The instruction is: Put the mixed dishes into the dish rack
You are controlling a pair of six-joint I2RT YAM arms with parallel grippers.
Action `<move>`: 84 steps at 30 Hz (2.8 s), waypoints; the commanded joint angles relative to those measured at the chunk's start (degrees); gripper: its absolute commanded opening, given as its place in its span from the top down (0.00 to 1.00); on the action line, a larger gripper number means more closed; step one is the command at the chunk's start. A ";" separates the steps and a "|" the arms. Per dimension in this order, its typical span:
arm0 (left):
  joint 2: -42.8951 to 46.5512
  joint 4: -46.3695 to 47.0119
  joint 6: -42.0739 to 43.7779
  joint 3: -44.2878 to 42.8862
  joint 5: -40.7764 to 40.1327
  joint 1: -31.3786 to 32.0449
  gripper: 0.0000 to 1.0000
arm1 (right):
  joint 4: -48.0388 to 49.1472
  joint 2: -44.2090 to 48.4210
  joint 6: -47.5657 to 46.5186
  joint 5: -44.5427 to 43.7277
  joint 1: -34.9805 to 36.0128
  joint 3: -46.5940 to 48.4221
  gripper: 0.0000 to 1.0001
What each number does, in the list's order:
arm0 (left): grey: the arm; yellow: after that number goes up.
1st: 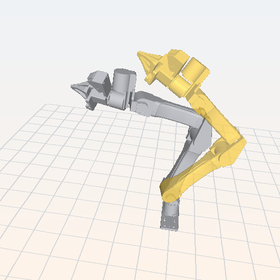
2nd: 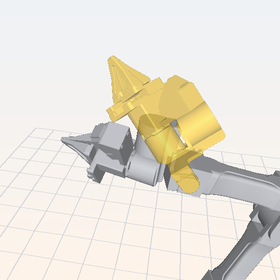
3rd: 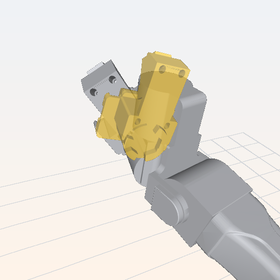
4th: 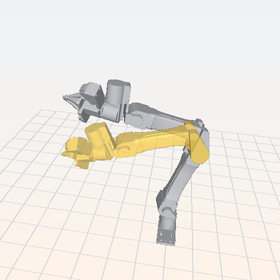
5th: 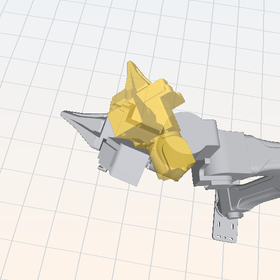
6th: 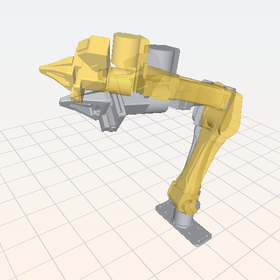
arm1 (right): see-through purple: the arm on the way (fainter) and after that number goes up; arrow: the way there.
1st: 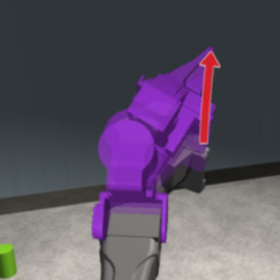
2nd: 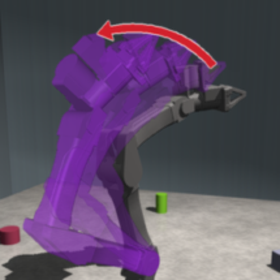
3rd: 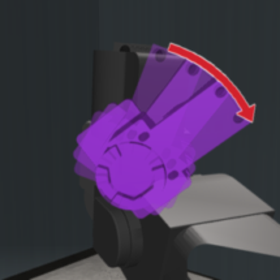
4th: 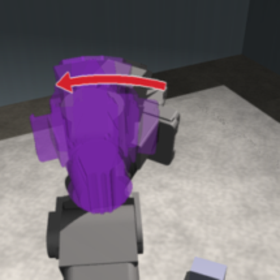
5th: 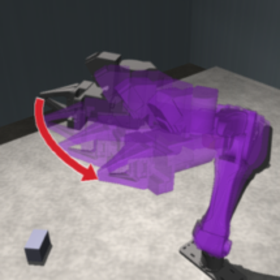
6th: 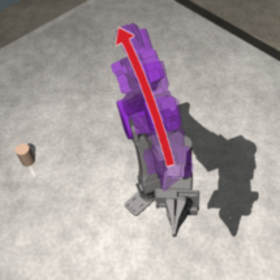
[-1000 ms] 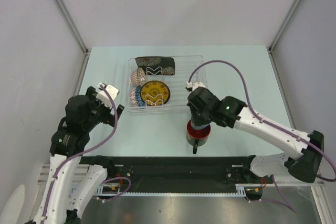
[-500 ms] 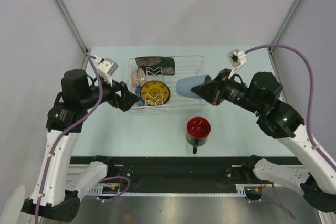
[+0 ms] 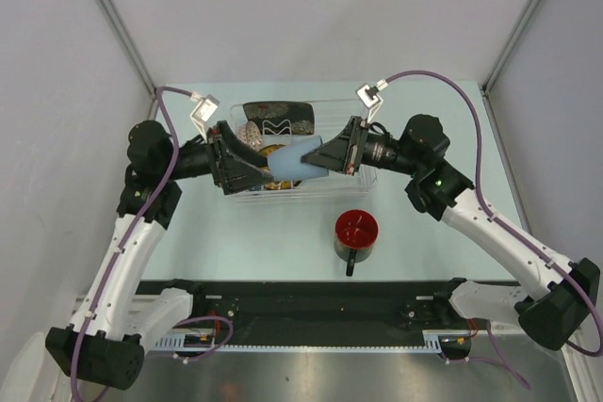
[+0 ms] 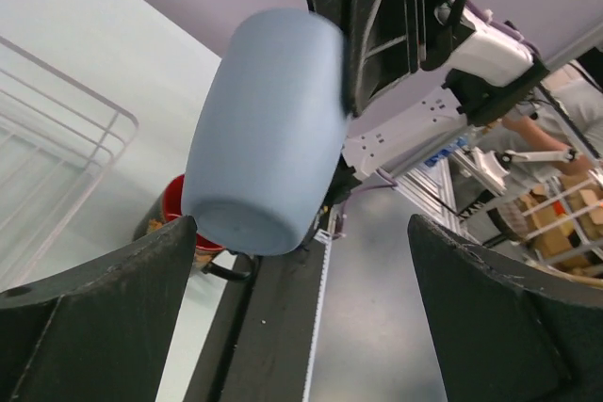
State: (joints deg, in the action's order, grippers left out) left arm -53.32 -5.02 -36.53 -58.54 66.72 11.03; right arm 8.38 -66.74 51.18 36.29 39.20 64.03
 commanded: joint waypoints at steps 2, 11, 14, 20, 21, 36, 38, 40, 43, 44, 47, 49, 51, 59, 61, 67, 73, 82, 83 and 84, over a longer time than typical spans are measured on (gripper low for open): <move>-0.12 11.08 -6.80 2.90 5.70 0.05 0.00 | 15.42 -1.99 8.49 6.42 -1.40 0.22 1.00; -1.35 18.80 -10.40 4.76 4.83 0.05 0.00 | 29.39 -8.13 18.68 7.74 -1.41 -1.71 1.00; -1.96 21.26 -12.24 4.58 4.56 0.05 0.00 | 35.72 -10.16 22.47 6.87 -0.97 -3.29 1.00; -2.31 21.89 -13.30 4.23 3.95 0.05 0.00 | 43.90 -14.20 27.29 5.28 0.00 -5.31 1.00; -2.31 21.89 -13.39 3.97 3.86 0.05 0.00 | 46.00 -14.64 27.92 5.10 0.52 -5.58 1.00; -2.66 21.28 -11.28 3.70 1.92 0.05 0.30 | 55.68 -20.01 33.28 1.59 4.13 -7.34 1.00; -2.67 18.75 -8.92 3.18 2.27 0.05 0.48 | 55.87 -20.18 33.20 1.33 4.13 -7.34 1.00; -2.67 14.97 -6.89 1.95 2.19 0.14 0.76 | 55.78 -19.83 32.76 1.41 3.96 -7.34 1.00; -2.32 12.32 -4.26 0.28 1.57 0.13 0.99 | 53.41 -19.57 32.41 2.20 3.34 -7.43 0.90; -2.49 9.79 -2.33 -0.42 1.31 0.14 1.00 | 52.27 -19.05 31.71 3.25 2.90 -7.43 0.83; -4.24 -3.74 7.30 -7.53 -1.85 0.13 1.00 | 47.36 -15.90 28.30 6.58 -0.52 -7.34 0.01; -5.65 -12.59 11.99 -14.56 -4.47 0.14 1.00 | 36.14 -12.55 24.34 7.73 -4.82 -7.43 0.00; -8.37 -17.20 17.36 -21.39 -5.80 0.14 1.00 | 21.77 -6.86 16.55 8.70 -8.68 -7.34 0.00; -23.39 -36.02 36.33 -41.19 -23.53 9.86 1.00 | -14.51 14.16 -8.09 -3.57 -28.56 -7.43 0.00; -29.80 -39.52 40.47 -46.20 -26.97 12.86 1.00 | -20.06 19.34 -13.00 -11.28 -28.13 -7.43 0.00; -55.60 -53.15 51.47 -69.13 -35.25 18.94 1.00 | -28.94 21.13 -20.32 -25.54 -24.97 -8.57 0.00; -67.78 -51.95 55.78 -81.55 -42.89 22.45 1.00 | -29.57 18.40 -22.79 -33.73 -20.31 -10.68 0.00; -74.82 -46.85 61.58 -75.94 -50.01 24.22 1.00 | -29.21 21.04 -22.96 -34.53 -20.04 -15.33 0.00; -75.09 -46.23 62.02 -75.15 -50.63 24.30 1.00 | -28.78 20.86 -23.14 -35.06 -20.04 -15.69 0.00; -75.61 -45.27 62.46 -73.83 -51.33 24.39 1.00 | -28.42 20.51 -23.23 -35.32 -20.04 -16.13 0.00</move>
State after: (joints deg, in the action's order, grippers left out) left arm -128.64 -55.16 21.87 -134.30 19.38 35.35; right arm -22.17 -46.65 29.43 3.90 18.96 49.45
